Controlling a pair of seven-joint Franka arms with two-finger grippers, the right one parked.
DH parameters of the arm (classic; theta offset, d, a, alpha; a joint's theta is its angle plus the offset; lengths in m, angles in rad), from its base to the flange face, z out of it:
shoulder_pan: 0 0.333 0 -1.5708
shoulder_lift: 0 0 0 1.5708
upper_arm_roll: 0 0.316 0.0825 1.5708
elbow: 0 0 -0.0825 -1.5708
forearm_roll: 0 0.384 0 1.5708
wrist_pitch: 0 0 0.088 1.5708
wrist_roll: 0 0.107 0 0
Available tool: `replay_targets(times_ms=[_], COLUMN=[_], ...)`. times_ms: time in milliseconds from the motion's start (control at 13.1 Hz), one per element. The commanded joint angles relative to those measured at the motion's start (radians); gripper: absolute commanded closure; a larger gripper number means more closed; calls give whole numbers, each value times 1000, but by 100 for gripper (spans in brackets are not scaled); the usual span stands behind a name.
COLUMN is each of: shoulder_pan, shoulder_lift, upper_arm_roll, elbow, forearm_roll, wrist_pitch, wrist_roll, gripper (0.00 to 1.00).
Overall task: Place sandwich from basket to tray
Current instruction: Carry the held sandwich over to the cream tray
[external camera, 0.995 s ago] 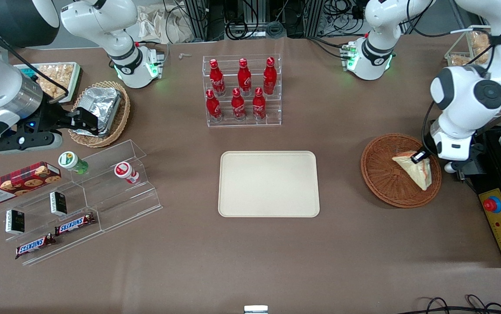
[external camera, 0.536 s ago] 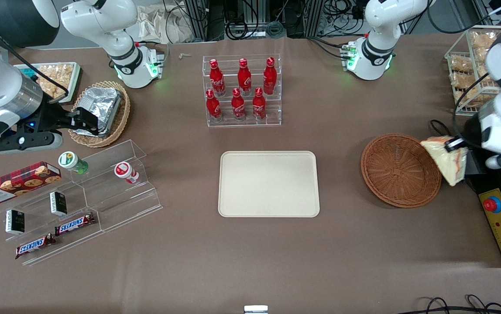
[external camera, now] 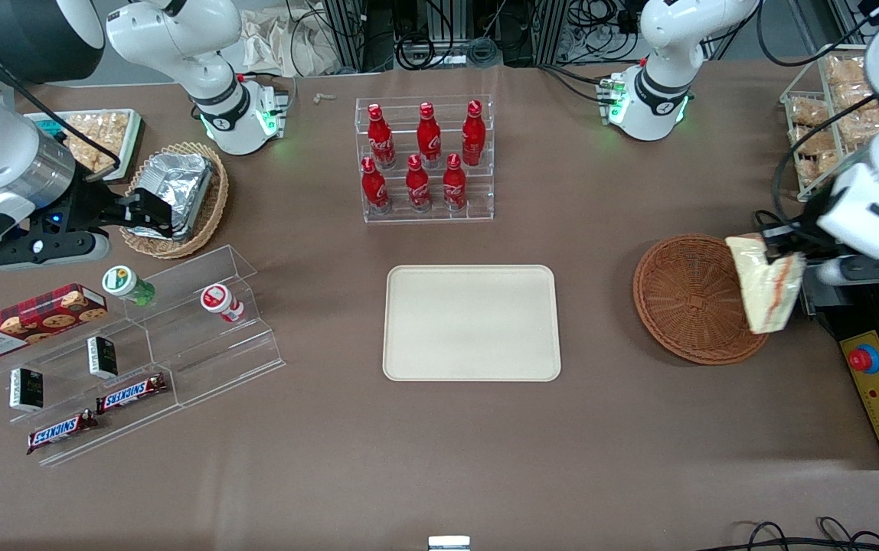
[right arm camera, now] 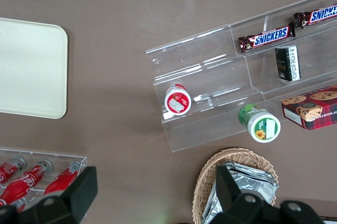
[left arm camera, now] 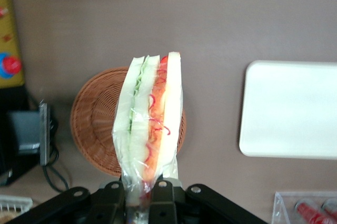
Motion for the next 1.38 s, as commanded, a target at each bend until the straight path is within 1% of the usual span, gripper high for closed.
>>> replay_targets(times_ms=[0, 153, 306, 459, 612, 689, 842, 1071, 1148, 1301], shoulder_pan=[-9, -54, -107, -141, -151, -154, -209, -316, -333, -350], shoulder_lift=[79, 150, 199, 207, 199, 190, 197, 259, 277, 293], upper_arm_roll=[-78, -89, -89, -88, -88, -89, -88, -88, -88, -88], elbow=[42, 64, 53, -5, -129, -187, -226, -232, -234, -252], forearm_roll=[62, 64, 72, 75, 73, 75, 88, 287, 323, 332], wrist_pitch=[-15, 12, 81, 122, 265, 329, 385, 408, 419, 465], wrist_roll=[84, -14, -129, -168, -185, -224, -325, -604, -646, -662], gripper=[100, 100, 99, 98, 100, 100, 100, 100, 100, 100])
